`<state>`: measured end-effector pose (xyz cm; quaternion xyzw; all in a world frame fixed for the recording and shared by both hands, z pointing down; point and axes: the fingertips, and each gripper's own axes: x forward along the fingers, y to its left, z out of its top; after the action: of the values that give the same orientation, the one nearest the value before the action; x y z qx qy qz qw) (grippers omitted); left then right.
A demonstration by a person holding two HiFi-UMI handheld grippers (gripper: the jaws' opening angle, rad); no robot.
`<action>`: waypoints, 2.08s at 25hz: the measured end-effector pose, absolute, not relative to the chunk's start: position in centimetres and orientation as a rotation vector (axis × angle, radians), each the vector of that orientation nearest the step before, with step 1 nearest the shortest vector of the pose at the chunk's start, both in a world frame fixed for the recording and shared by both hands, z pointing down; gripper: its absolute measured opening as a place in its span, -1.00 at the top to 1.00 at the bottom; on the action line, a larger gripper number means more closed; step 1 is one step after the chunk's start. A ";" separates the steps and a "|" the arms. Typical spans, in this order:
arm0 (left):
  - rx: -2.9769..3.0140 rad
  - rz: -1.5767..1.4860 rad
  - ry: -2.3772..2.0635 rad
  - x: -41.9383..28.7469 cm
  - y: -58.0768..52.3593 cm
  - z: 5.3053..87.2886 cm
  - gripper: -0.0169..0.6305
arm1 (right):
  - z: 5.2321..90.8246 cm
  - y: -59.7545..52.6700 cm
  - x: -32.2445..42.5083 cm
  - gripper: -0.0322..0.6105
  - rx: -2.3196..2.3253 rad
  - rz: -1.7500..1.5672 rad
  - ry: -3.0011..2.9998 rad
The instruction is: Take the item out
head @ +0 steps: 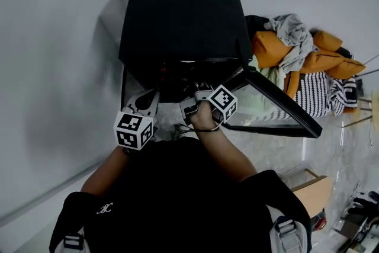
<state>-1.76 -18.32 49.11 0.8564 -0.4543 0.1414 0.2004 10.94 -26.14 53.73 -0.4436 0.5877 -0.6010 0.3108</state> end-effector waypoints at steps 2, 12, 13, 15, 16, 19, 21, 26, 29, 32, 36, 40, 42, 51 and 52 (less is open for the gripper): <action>2.405 0.397 -1.258 -2.1 -18.5 49.8 0.92 | 54.8 -26.5 11.2 0.67 -1.174 -1.581 1.511; 2.415 0.398 -1.225 -4.9 -21.0 48.7 0.92 | 56.0 -29.6 10.8 0.67 -1.201 -1.602 1.351; 2.413 0.396 -1.226 -5.1 -21.1 48.8 0.92 | 56.1 -29.7 10.7 0.67 -1.202 -1.603 1.350; 2.410 0.392 -1.230 -5.4 -21.4 48.8 0.92 | 56.0 -30.1 10.5 0.68 -1.205 -1.601 1.358; 2.409 0.390 -1.231 -5.6 -21.5 48.7 0.92 | 56.0 -30.2 10.4 0.67 -1.205 -1.600 1.360; 2.405 0.384 -1.234 -5.8 -21.7 48.7 0.92 | 56.1 -30.4 10.3 0.68 -1.209 -1.612 1.351; 2.403 0.383 -1.235 -5.9 -21.6 48.7 0.92 | 56.2 -30.3 10.3 0.68 -1.209 -1.616 1.349; 2.399 0.381 -1.236 -6.0 -21.7 49.0 0.92 | 56.5 -30.3 10.3 0.68 -1.207 -1.632 1.339; 2.392 0.372 -1.235 -6.0 -21.6 49.1 0.92 | 56.5 -30.3 10.3 0.74 -1.204 -1.642 1.341; 2.392 0.367 -1.228 -5.7 -21.5 49.1 0.92 | 56.2 -30.2 10.3 0.82 -1.198 -1.641 1.354; 2.397 0.368 -1.217 -5.4 -21.2 49.0 0.92 | 56.1 -29.8 10.2 0.82 -1.188 -1.642 1.362; 2.400 0.369 -1.210 -5.4 -20.9 49.1 0.92 | 56.0 -29.4 10.2 0.87 -1.187 -1.635 1.373; 2.402 0.370 -1.207 -5.3 -20.8 49.2 0.92 | 55.7 -29.4 10.2 0.87 -1.166 -1.621 1.386; 2.413 0.373 -1.197 -5.2 -20.5 49.1 0.92 | 55.0 -30.3 9.4 0.74 -1.183 -1.632 1.415; 2.414 0.374 -1.197 -5.2 -20.5 49.2 0.92 | 55.1 -30.3 9.3 0.74 -1.187 -1.641 1.409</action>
<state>-5.18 -20.53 49.16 0.8678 -0.4302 0.1344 0.2093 9.32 -30.34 55.09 -0.4542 0.5388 -0.6275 0.3309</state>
